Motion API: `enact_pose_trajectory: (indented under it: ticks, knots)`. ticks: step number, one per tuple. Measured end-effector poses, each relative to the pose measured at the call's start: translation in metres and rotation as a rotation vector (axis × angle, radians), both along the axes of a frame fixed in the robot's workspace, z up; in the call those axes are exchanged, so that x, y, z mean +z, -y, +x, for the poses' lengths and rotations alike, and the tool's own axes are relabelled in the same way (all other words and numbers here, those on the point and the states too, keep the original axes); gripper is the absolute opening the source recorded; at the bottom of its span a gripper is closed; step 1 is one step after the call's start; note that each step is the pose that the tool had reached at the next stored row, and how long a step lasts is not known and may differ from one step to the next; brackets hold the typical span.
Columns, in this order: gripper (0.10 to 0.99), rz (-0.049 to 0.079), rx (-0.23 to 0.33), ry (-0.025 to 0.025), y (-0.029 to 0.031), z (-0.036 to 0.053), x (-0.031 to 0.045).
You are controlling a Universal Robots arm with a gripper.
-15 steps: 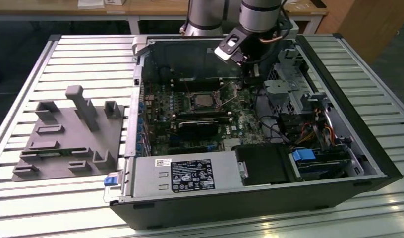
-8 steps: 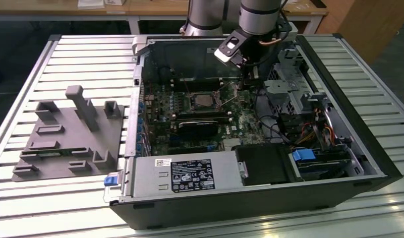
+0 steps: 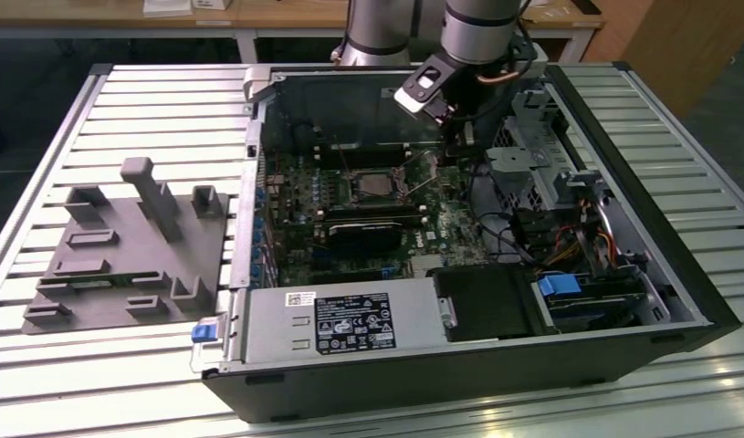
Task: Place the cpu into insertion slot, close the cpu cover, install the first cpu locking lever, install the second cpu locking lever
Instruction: 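Close the cpu cover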
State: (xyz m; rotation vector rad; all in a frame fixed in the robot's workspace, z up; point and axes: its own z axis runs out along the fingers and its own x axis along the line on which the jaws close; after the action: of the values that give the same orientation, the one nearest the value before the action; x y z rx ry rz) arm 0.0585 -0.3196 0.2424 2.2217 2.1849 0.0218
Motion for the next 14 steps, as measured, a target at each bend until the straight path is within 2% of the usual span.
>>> enact_pose_trajectory:
  ticks: [1, 2, 3, 4, 14]
  knots:
    - [0.102, 0.0, 0.0, -0.0143, 0.0, 0.0003, -0.0001]
    - [0.102, 0.0, 0.0, -0.0263, 0.0, 0.0006, -0.0001]
    - [0.102, 0.0, 0.0, -0.0357, 0.0, 0.0007, -0.0001]
    - [0.102, 0.0, 0.0, -0.0409, 0.0, 0.0008, -0.0001]
    - [0.102, 0.002, 0.0, -0.0413, 0.0, -0.0002, -0.0002]
